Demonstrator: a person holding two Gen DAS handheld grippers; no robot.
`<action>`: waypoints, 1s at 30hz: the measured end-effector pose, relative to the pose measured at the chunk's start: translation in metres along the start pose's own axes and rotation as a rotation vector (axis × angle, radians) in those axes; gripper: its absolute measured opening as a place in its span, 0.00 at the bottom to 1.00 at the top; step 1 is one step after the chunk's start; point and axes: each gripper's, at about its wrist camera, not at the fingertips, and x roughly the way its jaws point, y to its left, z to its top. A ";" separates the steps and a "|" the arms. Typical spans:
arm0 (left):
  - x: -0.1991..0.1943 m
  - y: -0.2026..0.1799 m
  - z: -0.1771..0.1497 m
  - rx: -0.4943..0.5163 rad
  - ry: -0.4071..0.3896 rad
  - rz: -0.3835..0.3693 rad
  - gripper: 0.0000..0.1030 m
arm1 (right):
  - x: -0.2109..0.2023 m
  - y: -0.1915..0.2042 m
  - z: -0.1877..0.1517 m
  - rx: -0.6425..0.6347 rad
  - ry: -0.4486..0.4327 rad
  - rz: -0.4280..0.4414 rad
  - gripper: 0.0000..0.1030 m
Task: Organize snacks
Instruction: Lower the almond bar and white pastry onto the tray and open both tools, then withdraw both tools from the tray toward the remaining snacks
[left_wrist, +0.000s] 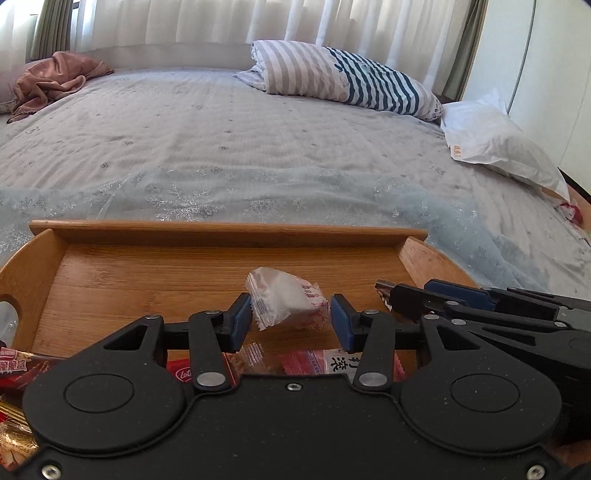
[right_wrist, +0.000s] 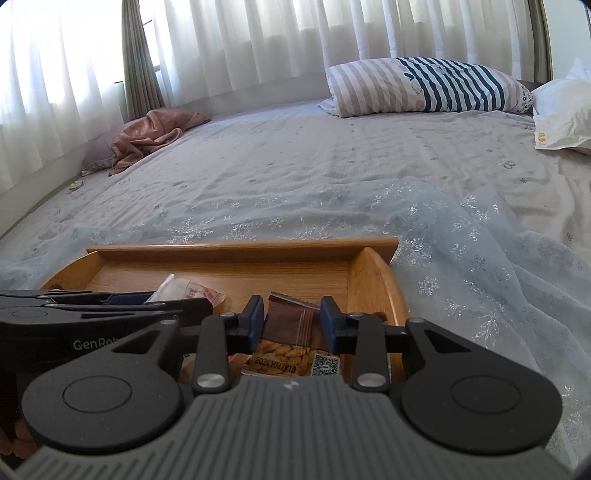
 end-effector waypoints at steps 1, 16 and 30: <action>0.001 0.000 0.000 -0.004 0.001 -0.007 0.43 | 0.000 -0.001 0.000 0.004 0.000 0.009 0.38; -0.006 -0.019 -0.004 0.074 -0.003 -0.055 0.76 | -0.025 -0.018 0.004 0.096 -0.096 -0.003 0.57; -0.060 -0.025 0.000 0.103 -0.104 0.037 0.91 | -0.075 -0.010 0.007 0.069 -0.195 -0.069 0.81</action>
